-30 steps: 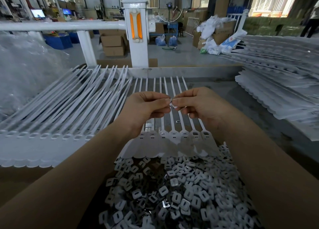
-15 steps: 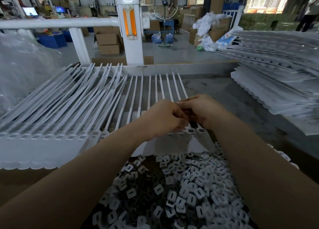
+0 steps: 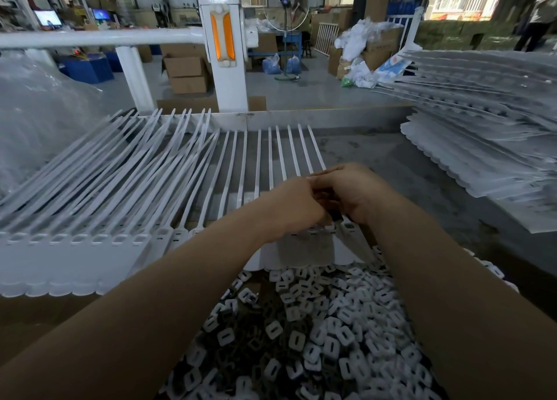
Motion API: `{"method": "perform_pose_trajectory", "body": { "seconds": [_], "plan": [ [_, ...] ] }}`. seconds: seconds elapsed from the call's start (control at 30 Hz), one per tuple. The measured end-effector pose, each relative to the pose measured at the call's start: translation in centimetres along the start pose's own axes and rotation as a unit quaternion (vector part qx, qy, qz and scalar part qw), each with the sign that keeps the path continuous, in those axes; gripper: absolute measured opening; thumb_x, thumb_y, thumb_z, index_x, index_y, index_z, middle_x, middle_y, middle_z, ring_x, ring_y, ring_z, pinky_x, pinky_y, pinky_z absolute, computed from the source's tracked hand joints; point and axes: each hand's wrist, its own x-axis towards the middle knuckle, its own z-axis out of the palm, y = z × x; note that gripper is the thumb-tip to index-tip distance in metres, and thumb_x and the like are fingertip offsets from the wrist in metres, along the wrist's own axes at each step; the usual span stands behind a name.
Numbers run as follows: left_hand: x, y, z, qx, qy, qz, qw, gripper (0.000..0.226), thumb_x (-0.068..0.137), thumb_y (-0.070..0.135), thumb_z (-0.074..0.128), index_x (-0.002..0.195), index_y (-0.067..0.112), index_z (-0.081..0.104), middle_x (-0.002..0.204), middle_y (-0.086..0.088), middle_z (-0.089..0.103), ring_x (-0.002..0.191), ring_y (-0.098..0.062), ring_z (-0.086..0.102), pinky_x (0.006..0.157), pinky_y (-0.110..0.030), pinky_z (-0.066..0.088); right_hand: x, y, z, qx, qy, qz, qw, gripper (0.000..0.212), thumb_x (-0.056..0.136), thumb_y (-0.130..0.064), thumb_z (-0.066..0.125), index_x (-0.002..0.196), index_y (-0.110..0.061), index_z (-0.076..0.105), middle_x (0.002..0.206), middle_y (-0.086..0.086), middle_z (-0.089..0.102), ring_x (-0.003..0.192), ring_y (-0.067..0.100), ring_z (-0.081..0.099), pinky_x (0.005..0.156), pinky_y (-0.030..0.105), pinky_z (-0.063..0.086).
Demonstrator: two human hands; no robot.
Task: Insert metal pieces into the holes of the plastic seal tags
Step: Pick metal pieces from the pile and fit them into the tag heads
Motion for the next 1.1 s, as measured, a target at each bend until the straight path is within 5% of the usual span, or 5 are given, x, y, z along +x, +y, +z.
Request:
{"method": "perform_pose_trajectory", "body": {
  "seconds": [0.23,0.47,0.8,1.0,1.1],
  "plan": [
    [-0.3,0.2,0.3,0.023,-0.004,0.014,1.0,0.021,0.085,0.009,0.067,0.072,0.024,0.059,0.065,0.006,0.057,0.055,-0.005,0.053,0.043,-0.012,0.041,0.1,0.2,0.0,0.006,0.003,0.001,1.0,0.009,0.087,0.004,0.063,0.081,-0.003,0.066,0.075,0.013,0.066,0.062,0.017,0.062,0.048,0.02,0.054],
    [-0.9,1.2,0.4,0.055,-0.032,0.006,0.998,0.021,0.087,0.011,0.068,0.106,0.003,0.068,0.102,-0.019,0.068,0.093,-0.031,0.065,0.088,-0.044,0.056,0.2,0.4,0.0,0.008,0.004,-0.004,1.0,0.008,0.085,0.002,0.067,0.08,-0.004,0.068,0.076,0.012,0.068,0.065,0.018,0.063,0.058,0.023,0.056],
    [-0.4,-0.4,-0.8,0.071,-0.042,0.005,0.997,0.01,0.086,0.024,0.073,0.09,0.014,0.073,0.075,0.002,0.063,0.066,-0.009,0.054,0.056,-0.02,0.042,0.7,0.3,-0.4,0.017,-0.021,0.019,0.999,0.013,0.087,0.005,0.064,0.081,-0.005,0.069,0.075,0.011,0.072,0.067,0.019,0.068,0.065,0.027,0.06],
    [0.1,-2.9,-1.9,0.009,0.188,0.079,0.979,0.015,0.083,0.03,0.076,0.088,0.031,0.062,0.083,0.014,0.065,0.075,0.001,0.061,0.055,-0.006,0.041,0.6,0.2,-0.8,0.019,-0.032,0.018,0.999,0.008,0.086,0.002,0.066,0.086,-0.006,0.069,0.071,0.006,0.073,0.058,0.011,0.069,0.054,0.021,0.055],
    [0.1,-2.9,-1.8,0.021,0.204,0.128,0.97,0.023,0.08,0.025,0.079,0.082,0.038,0.061,0.082,0.018,0.065,0.075,0.008,0.061,0.058,-0.003,0.043,0.6,0.0,-0.9,0.0,-0.042,0.012,0.999,0.01,0.082,0.0,0.07,0.088,-0.008,0.07,0.073,0.005,0.074,0.061,0.011,0.068,0.054,0.021,0.054]
  ]
}}
